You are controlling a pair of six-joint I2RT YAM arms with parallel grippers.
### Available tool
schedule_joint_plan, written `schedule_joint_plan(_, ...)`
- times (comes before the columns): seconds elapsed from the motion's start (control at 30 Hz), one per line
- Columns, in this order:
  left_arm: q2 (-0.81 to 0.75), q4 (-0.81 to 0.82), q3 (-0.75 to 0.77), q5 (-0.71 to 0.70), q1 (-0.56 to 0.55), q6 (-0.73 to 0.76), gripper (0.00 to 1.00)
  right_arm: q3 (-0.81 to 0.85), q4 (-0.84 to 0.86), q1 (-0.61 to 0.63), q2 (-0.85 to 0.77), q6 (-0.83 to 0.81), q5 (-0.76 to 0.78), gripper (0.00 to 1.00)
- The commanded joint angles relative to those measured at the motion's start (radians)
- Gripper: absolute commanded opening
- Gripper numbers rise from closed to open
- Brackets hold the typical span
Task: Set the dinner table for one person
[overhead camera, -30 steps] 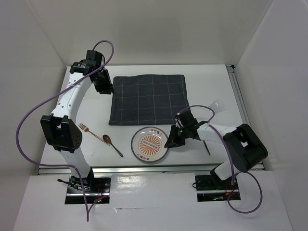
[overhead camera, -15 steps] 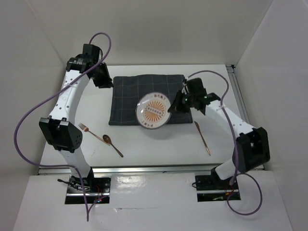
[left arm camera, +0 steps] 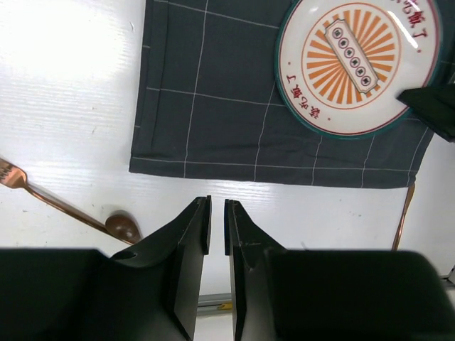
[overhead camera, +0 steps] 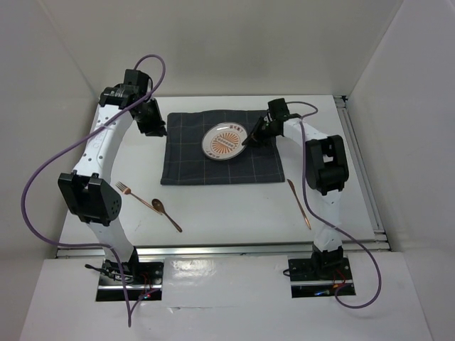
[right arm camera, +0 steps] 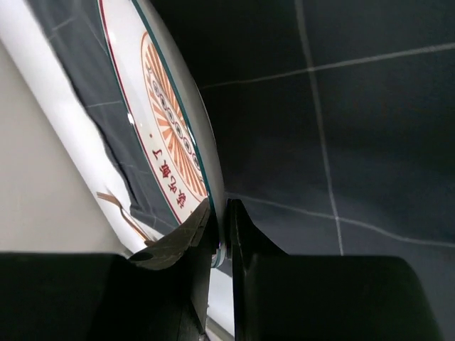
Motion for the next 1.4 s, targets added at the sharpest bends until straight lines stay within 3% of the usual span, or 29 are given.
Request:
schedule_joint_plan(0.0,-0.053,0.004,-0.015,-0.005,0.0,-0.008,0.32,0.033,0.086,-0.001,-0.005,0.077,-0.079,0.0)
schedule_joint_plan(0.07,-0.053,0.004,-0.015,-0.005,0.0,0.001,0.33,0.019,0.086,-0.001,0.008,0.077,-0.067,0.0)
schedule_joint_plan(0.1,-0.062,0.004,-0.015,-0.005,0.0,0.001,0.33,0.01,0.07,-0.001,0.008,0.077,-0.066,0.05)
schedule_joint_plan(0.13,-0.062,0.004,-0.015,-0.005,0.0,0.001,0.33,0.01,0.057,-0.001,0.008,0.064,-0.051,0.14)
schedule_joint_plan(0.17,-0.062,0.014,-0.026,-0.005,0.0,0.001,0.33,0.01,0.017,-0.001,0.008,0.042,-0.019,0.41)
schedule_joint_plan(0.23,-0.062,0.014,-0.026,-0.005,0.0,0.001,0.33,0.01,-0.021,-0.001,-0.003,0.018,0.019,0.72)
schedule_joint_plan(0.3,-0.052,0.023,-0.026,0.006,0.0,0.001,0.33,0.033,-0.087,-0.001,-0.019,-0.027,0.087,0.92)
schedule_joint_plan(0.37,-0.052,0.024,-0.026,0.006,0.0,0.001,0.33,0.086,-0.15,-0.001,-0.032,-0.059,0.171,0.99)
schedule_joint_plan(0.57,-0.033,0.033,-0.026,0.015,-0.009,0.01,0.34,0.169,-0.307,-0.022,-0.162,-0.16,0.357,0.99)
schedule_joint_plan(0.77,-0.071,0.057,-0.115,-0.003,-0.009,0.01,0.34,0.022,-0.33,-0.051,-0.317,-0.271,0.446,0.82)
schedule_joint_plan(0.97,-0.225,0.103,-0.501,-0.037,-0.033,-0.065,0.32,-0.287,-0.342,0.012,-0.486,-0.322,0.492,0.78)
schedule_joint_plan(1.1,-0.357,0.145,-0.734,-0.112,-0.162,-0.244,0.31,-0.404,-0.306,0.012,-0.548,-0.3,0.451,0.78)
schedule_joint_plan(1.2,-0.467,0.187,-0.894,-0.1,-0.202,-0.434,0.35,-0.413,-0.305,0.021,-0.559,-0.3,0.431,0.78)
schedule_joint_plan(1.23,-0.489,0.207,-0.929,-0.1,-0.202,-0.454,0.52,-0.413,-0.305,0.021,-0.549,-0.3,0.431,0.78)
schedule_joint_plan(1.33,-0.515,0.231,-1.008,-0.111,-0.202,-0.499,0.56,-0.403,-0.315,0.032,-0.54,-0.309,0.421,0.81)
schedule_joint_plan(1.37,-0.515,0.231,-1.031,-0.12,-0.202,-0.516,0.61,-0.392,-0.315,0.032,-0.54,-0.309,0.421,0.81)
